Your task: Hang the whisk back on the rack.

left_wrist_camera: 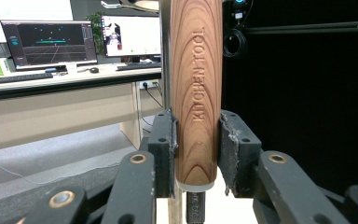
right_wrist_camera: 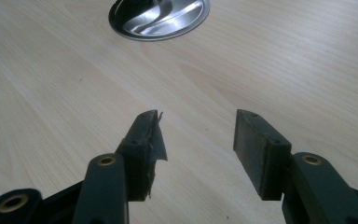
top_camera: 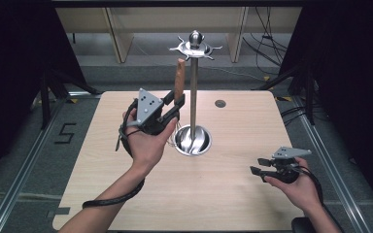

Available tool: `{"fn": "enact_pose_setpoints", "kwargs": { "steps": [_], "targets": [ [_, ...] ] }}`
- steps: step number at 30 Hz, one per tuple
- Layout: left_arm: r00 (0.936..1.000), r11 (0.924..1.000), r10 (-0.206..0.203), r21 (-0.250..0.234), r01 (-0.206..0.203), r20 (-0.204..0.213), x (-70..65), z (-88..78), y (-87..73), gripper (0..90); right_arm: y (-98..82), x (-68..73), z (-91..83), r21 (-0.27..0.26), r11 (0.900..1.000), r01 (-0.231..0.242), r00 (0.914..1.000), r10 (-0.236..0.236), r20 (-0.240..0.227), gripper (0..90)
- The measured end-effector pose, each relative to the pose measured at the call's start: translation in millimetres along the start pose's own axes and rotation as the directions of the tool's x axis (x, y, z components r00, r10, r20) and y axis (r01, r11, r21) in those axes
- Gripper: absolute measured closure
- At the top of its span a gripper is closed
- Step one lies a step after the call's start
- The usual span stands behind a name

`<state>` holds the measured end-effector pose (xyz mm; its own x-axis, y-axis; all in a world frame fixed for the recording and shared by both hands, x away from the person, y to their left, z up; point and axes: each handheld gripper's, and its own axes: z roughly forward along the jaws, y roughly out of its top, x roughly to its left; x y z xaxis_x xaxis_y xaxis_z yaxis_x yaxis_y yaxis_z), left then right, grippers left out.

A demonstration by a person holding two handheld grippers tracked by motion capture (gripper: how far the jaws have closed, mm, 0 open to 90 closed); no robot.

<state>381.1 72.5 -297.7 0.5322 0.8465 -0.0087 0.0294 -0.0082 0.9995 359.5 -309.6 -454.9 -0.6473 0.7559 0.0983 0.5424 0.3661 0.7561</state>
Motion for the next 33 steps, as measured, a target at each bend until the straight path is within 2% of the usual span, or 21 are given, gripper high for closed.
{"fn": "enact_pose_setpoints", "kwargs": {
  "steps": [1,15,18,33],
  "targets": [
    [1.0000,1.0000,0.000,0.002,0.000,-0.003,-0.2,0.4,0.3,68.0,0.3,-1.7,-0.1,-0.004,1.000,0.025,0.9996,-0.025,0.008,50.9],
    [0.9998,0.9999,0.014,0.009,-0.013,-0.017,-1.4,6.3,4.7,68.0,0.3,-1.2,-0.2,-0.003,1.000,0.020,0.9998,-0.019,0.007,50.9],
    [0.9987,0.9992,0.041,0.004,-0.041,-0.032,-2.4,6.8,5.0,68.0,0.3,-1.8,0.0,-0.004,1.000,0.026,0.9996,-0.026,0.008,50.9],
    [0.9992,0.9995,0.023,0.023,-0.023,-0.033,-2.4,11.9,5.8,68.0,0.3,-1.2,-0.2,-0.002,1.000,0.018,0.9998,-0.018,0.005,50.8]
  ]
}}
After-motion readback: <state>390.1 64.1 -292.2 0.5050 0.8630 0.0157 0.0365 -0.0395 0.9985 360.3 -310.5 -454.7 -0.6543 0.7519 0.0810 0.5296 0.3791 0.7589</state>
